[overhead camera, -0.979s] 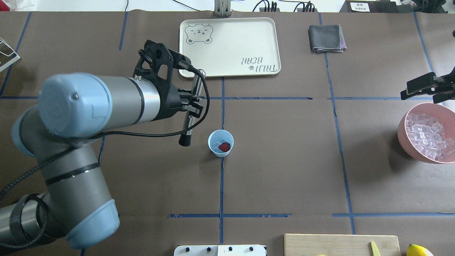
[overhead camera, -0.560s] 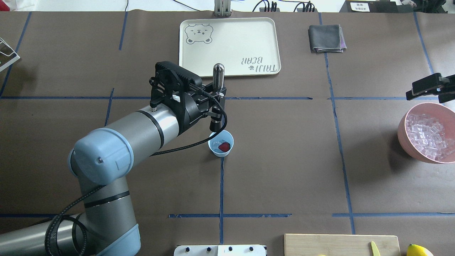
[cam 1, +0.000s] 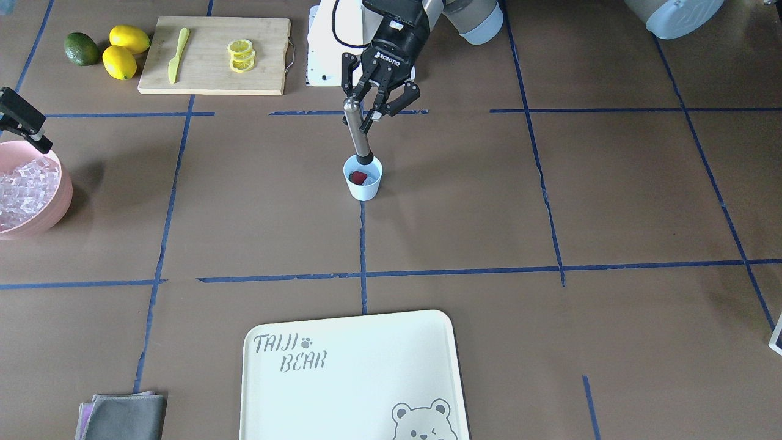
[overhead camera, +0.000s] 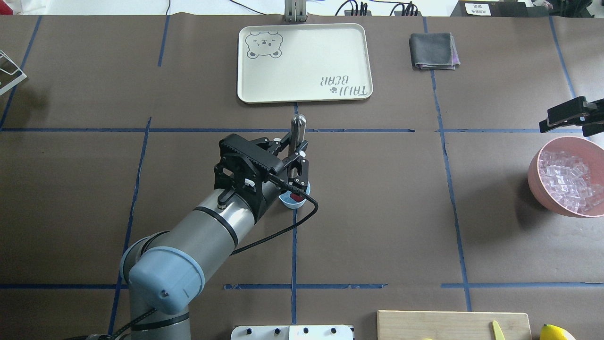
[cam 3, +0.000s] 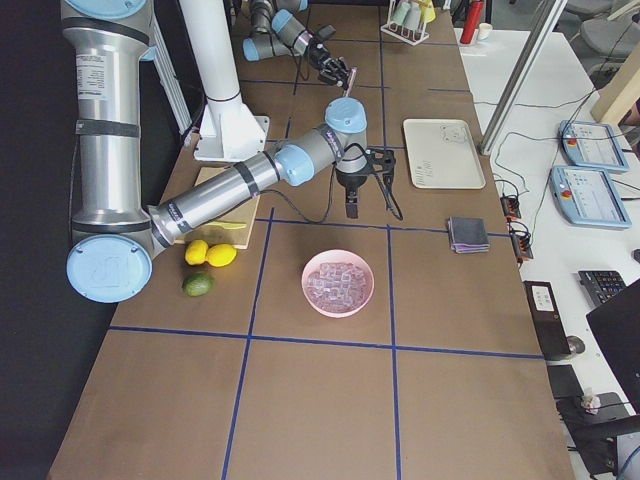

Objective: Mash ice and strawberries in cup
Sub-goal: 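Press the muddler down into the cup with the left gripper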

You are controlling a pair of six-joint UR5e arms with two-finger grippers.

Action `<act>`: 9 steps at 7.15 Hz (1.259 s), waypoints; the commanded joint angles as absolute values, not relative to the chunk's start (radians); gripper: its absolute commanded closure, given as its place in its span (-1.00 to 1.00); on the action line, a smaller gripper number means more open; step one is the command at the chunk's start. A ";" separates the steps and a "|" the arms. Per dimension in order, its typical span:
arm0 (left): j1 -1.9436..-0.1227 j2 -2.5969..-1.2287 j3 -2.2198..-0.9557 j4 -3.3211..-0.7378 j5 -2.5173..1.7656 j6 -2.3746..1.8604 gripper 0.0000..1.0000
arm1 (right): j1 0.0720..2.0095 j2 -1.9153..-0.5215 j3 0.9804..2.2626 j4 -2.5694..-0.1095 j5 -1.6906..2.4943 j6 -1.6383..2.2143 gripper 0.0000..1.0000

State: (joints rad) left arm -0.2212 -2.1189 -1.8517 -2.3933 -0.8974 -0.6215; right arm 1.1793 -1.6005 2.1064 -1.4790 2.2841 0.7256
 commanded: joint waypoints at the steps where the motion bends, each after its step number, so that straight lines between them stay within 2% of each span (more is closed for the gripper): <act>1: -0.206 -2.117 -1.813 -2.437 -0.882 -0.618 1.00 | 1.180 -1.601 2.106 -1.479 2.284 0.726 -1.00; 9: -0.193 -2.117 -1.701 -2.526 -0.873 -0.618 1.00 | 1.180 -1.605 2.106 -1.479 2.284 0.726 -1.00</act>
